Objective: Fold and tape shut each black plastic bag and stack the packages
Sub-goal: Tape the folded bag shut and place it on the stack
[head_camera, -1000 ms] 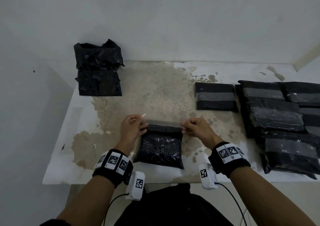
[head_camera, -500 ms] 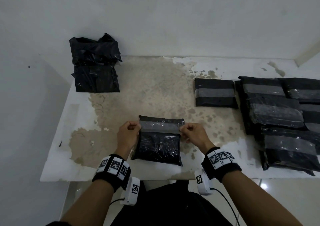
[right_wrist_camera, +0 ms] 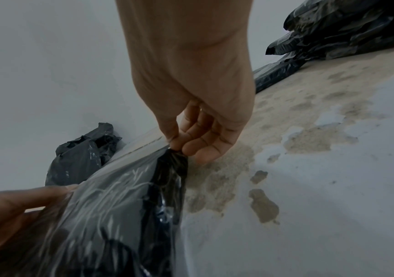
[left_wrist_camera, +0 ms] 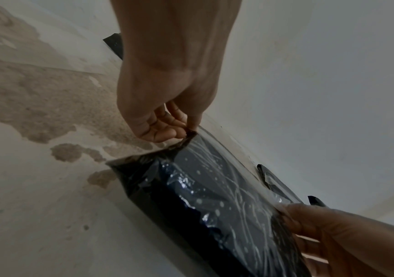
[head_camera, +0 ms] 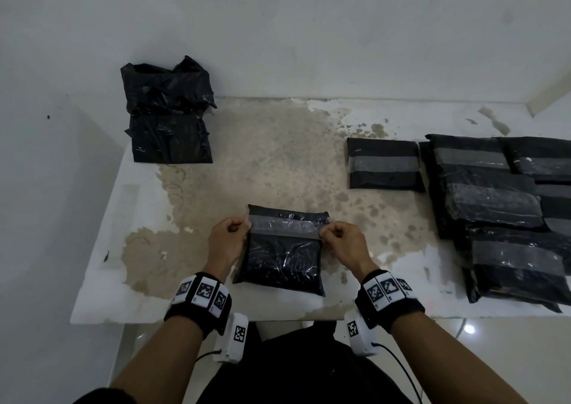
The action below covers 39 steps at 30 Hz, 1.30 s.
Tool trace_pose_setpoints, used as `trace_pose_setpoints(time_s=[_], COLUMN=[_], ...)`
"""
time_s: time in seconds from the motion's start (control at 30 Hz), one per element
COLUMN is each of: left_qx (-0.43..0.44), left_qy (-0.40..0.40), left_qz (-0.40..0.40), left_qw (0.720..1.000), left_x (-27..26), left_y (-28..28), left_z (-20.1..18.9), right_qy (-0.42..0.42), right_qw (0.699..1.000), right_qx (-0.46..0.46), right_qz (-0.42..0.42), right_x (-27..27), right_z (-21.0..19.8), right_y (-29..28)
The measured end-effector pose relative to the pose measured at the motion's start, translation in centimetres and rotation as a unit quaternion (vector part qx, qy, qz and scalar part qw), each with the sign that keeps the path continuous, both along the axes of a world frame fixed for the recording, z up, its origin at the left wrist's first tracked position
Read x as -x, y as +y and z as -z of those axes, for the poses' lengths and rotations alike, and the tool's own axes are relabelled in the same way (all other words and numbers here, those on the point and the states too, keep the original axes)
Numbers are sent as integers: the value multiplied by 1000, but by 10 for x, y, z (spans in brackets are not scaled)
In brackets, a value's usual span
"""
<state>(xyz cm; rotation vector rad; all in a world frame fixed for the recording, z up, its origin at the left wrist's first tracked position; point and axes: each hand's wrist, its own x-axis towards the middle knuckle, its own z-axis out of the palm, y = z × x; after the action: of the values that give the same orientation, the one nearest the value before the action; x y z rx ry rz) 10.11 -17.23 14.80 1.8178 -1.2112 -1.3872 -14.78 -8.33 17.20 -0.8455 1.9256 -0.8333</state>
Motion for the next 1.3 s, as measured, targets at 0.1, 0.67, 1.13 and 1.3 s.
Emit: trace_pose_setpoints(time_s=[0.1,0.67,1.13,1.3], left_qx=[16,265,422,437], left_qy=[-16,-218,-336,-337], left_qz=[10,142,463,455], left_qw=[1000,928,704,699], left_x=[1,9,8,9], left_y=[-2,19,40,39], left_z=[0,-18,7,8], right_qy=[35,272,448,457], right_qw=[999,949,817,824], right_qx=[16,145,138,115], right_qz=[-3,-70,-336,-315], right_x=[-4,-20,-64,-66], right_z=[-1,3,20,13], right_y=[3,14,29,27])
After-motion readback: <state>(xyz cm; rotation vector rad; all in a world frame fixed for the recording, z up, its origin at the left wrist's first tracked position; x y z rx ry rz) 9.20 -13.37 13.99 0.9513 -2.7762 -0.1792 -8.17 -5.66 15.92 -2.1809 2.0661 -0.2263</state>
